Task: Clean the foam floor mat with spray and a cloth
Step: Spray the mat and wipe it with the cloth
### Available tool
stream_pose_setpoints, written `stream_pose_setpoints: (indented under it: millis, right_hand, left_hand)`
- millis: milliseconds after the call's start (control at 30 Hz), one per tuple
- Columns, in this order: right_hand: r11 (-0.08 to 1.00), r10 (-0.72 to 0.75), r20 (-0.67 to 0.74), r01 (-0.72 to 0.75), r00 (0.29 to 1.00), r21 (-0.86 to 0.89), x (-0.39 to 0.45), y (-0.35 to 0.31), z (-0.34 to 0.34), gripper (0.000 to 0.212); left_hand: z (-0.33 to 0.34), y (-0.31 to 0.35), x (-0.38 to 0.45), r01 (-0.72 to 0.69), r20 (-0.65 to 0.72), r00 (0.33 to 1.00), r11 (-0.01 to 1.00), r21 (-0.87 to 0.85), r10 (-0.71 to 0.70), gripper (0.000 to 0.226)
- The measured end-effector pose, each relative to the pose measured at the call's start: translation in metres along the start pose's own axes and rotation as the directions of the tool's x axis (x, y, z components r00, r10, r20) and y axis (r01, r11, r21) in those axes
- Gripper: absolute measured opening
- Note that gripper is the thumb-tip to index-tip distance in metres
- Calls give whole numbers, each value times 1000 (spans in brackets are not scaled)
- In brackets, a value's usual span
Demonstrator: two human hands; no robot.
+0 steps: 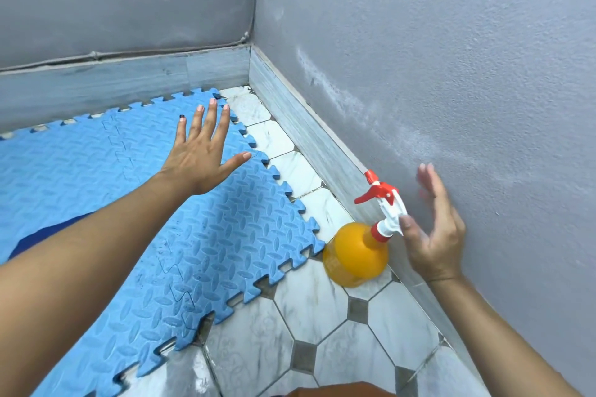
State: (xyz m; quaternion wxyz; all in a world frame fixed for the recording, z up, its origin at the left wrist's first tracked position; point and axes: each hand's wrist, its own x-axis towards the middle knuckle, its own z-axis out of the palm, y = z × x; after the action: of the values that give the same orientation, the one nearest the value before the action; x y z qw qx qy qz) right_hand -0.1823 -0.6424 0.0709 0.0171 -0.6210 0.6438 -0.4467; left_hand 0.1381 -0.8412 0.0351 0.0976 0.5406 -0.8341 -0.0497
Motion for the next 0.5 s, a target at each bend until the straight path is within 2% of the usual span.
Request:
stream_pose_setpoints:
  millis: [100, 200, 300, 400, 500]
  right_hand:
    - [976, -182, -50, 174, 982, -129, 39, -39, 8, 91]
    - [961, -233, 71, 241, 970, -137, 83, -83, 49, 93]
    - [933, -290, 258, 332, 922, -137, 109, -102, 123, 88]
    - [912, -258, 492, 378, 832, -162, 110, -97, 209, 87]
    - [876, -212, 702, 451, 680, -172, 93, -83, 287, 81]
  left_hand:
    - [-1, -11, -2, 21, -17, 1000, 1000, 10, -21, 89]
    - [-3, -34, -11, 95, -32, 995, 995, 2, -95, 87]
    - [-3, -69, -30, 225, -32, 974, 974, -24, -226, 81]
    - [5, -113, -63, 403, -23, 914, 913, -55, -405, 74]
    - [27, -154, -118, 603, 76, 797, 797, -48, -599, 80]
